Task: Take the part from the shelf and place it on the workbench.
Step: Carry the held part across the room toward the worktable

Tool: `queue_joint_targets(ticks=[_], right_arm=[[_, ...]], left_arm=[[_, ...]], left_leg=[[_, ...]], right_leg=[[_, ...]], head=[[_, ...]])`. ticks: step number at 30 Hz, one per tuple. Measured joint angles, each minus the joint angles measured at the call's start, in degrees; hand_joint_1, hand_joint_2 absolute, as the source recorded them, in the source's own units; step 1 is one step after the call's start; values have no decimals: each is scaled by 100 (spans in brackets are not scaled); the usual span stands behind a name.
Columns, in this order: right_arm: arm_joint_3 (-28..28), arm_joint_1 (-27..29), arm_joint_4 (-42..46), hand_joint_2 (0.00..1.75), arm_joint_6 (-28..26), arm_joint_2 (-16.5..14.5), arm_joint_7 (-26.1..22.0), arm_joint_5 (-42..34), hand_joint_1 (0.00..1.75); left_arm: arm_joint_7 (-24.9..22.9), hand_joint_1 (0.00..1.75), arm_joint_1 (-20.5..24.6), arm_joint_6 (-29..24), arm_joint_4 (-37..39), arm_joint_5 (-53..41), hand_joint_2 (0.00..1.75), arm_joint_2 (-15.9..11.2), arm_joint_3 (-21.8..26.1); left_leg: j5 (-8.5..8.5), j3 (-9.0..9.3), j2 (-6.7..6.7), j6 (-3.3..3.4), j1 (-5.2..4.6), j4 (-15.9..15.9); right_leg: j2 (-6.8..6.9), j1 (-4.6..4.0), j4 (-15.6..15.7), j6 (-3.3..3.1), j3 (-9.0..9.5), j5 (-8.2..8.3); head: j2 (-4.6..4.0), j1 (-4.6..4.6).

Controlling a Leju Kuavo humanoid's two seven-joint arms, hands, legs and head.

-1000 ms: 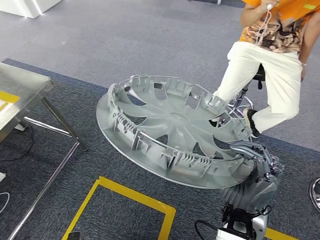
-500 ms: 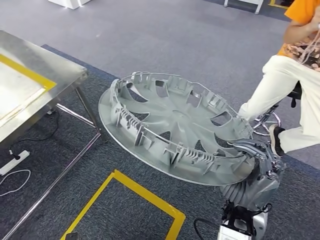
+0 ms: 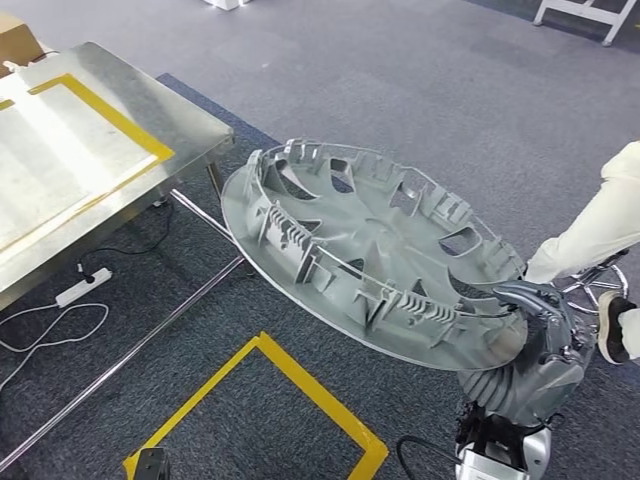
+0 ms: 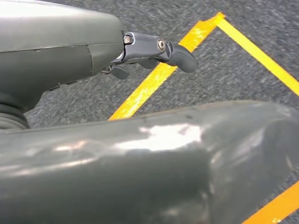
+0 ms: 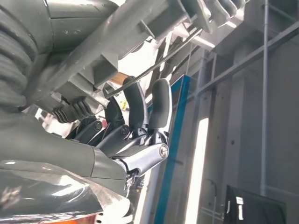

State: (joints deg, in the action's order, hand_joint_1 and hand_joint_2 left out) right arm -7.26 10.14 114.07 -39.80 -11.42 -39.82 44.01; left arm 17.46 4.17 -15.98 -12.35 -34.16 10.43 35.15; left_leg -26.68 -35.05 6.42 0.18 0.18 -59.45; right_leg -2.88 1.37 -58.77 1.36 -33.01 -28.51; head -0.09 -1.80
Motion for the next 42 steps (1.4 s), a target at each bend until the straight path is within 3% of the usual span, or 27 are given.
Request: queue_joint_targets(ticks=[2,3,5,6,7,8,10,12,14,15,17,18,20,21,22,24,26,28,31,33,35,36,37,38,40,42], right_arm=[[13,-4,26,175,-2,-9,-2,-9,175],[23,-7,40,175,-4,-14,-2,-11,175],[49,-17,52,175,-4,-30,-2,1,175],[64,-27,52,175,-4,-42,-2,17,175],[78,-40,51,175,-3,-58,-2,37,175],[92,-59,51,175,-3,-74,-2,58,175],[117,-109,52,175,-3,-102,-3,86,175],[139,-139,54,175,-5,-119,-3,90,175],[152,-155,54,175,-6,-130,-2,90,175],[154,-165,54,175,-4,-135,-1,90,175],[155,-174,58,175,-2,-140,-4,82,175],[156,-176,61,175,-1,-140,-5,68,175],[161,-168,65,175,-1,-139,-4,17,175],[164,-156,65,175,-1,-139,-3,-8,175],[165,-139,64,175,-1,-139,-3,-27,175],[148,-112,63,175,-1,-139,-3,-37,175],[97,-107,56,175,-1,-139,-5,-33,175],[31,-97,39,175,-1,-139,-6,-31,175],[-43,-82,-1,175,-1,-139,-2,-18,175],[-96,-85,-44,175,-1,-139,-3,21,175],[-158,-85,-109,175,-1,-139,-3,104,175],[-183,-83,-146,175,-1,-139,-3,145,175],[-204,-82,-180,175,-1,-139,-3,173,175],[-222,-79,-213,175,0,-139,-2,183,175],[-264,-79,-257,175,0,-139,-1,174,175],[-307,-82,-290,175,-2,-135,0,163,175]], left_arm=[[-12,0,-2,18,0,-2,0,9,0],[-4,0,0,40,0,-2,0,18,0],[50,0,-4,116,0,0,0,25,0],[100,0,-12,175,0,2,0,27,1],[151,0,-19,229,-1,7,0,28,1],[196,0,-23,277,-1,12,0,28,2],[248,0,-15,329,-4,20,0,27,2],[269,0,2,340,-6,22,0,27,2],[287,0,-1,345,-7,26,0,27,2],[307,0,-13,354,-8,36,0,26,4],[360,0,-6,377,-11,54,0,24,9],[384,0,10,391,-13,55,0,24,11],[407,0,43,403,-16,37,0,21,12],[410,0,48,407,-17,28,0,17,12],[410,0,47,408,-21,22,0,10,13],[399,0,43,408,-29,8,0,-5,16],[380,0,45,400,-34,-15,0,-19,20],[356,0,41,389,-37,-41,0,-31,22],[349,0,33,381,-43,-68,0,-53,28],[370,0,30,385,-46,-103,0,-62,64],[381,0,6,404,-46,-157,0,-53,118],[373,0,-16,411,-46,-185,0,-48,137],[362,0,-40,416,-46,-211,0,-42,148],[349,0,-61,416,-46,-229,0,-38,154],[333,0,-81,417,-46,-240,0,-37,161],[343,0,-76,429,-46,-232,0,-42,168]], left_leg=[[-216,-144,-268,-57,-11,-342],[-396,-298,-432,-85,-14,-685],[-694,-635,-549,-120,9,-1412],[-711,-714,-560,-126,16,-1588],[-613,-687,-567,-124,19,-1539],[-427,-556,-591,-111,18,-1279],[-67,-169,-837,-45,-34,-503],[27,36,-1071,27,-106,-39],[-5,31,-1021,72,-125,25],[5,31,-958,96,-112,43],[31,48,-827,154,-70,85],[41,54,-761,174,-54,94],[45,54,-629,192,-44,93],[43,61,-571,198,-44,92],[37,73,-519,200,-44,91],[11,113,-435,190,-41,87],[-26,127,-388,146,-59,60],[-39,110,-371,90,-71,42],[-106,89,-409,9,-53,-20],[-385,-96,-489,-57,-38,-461],[-740,-436,-529,-105,-16,-1219],[-820,-557,-533,-117,-6,-1491],[-789,-589,-535,-119,0,-1565],[-656,-518,-538,-113,4,-1418],[-271,-146,-572,-71,-1,-652],[-98,139,-615,-23,-27,-48]], right_leg=[[152,14,22,-61,43,-14],[232,3,24,-87,59,-30],[397,-13,23,-116,80,-57],[472,-16,22,-119,92,-71],[541,-19,22,-117,107,-85],[604,-21,22,-110,130,-100],[720,-39,20,-80,178,-139],[828,-69,17,-33,196,-170],[944,-83,29,24,210,-189],[925,-77,19,57,211,-219],[681,-52,-247,106,87,-404],[511,-38,-553,121,-73,-557],[348,-30,-1317,140,-495,-824],[324,-31,-1553,146,-658,-834],[314,-31,-1582,148,-732,-725],[302,-25,-1011,134,-572,-245],[265,-24,-317,105,-284,65],[231,-38,-71,57,-162,77],[249,-30,-24,-41,-133,87],[291,-16,-8,-99,-116,86],[325,-20,-9,-127,-114,75],[334,-21,-9,-131,-112,72],[339,-22,-9,-132,-109,69],[342,-22,-9,-130,-102,67],[347,-24,-10,-117,-85,58],[353,-42,-13,-73,-85,49]], head=[[0,37],[0,55],[0,67],[0,67],[0,69],[0,69],[0,70],[0,68],[0,67],[0,62],[0,52],[0,38],[0,12],[0,8],[0,6],[0,5],[0,9],[0,18],[0,33],[0,62],[0,83],[0,83],[0,84],[0,84],[0,84],[0,80]])
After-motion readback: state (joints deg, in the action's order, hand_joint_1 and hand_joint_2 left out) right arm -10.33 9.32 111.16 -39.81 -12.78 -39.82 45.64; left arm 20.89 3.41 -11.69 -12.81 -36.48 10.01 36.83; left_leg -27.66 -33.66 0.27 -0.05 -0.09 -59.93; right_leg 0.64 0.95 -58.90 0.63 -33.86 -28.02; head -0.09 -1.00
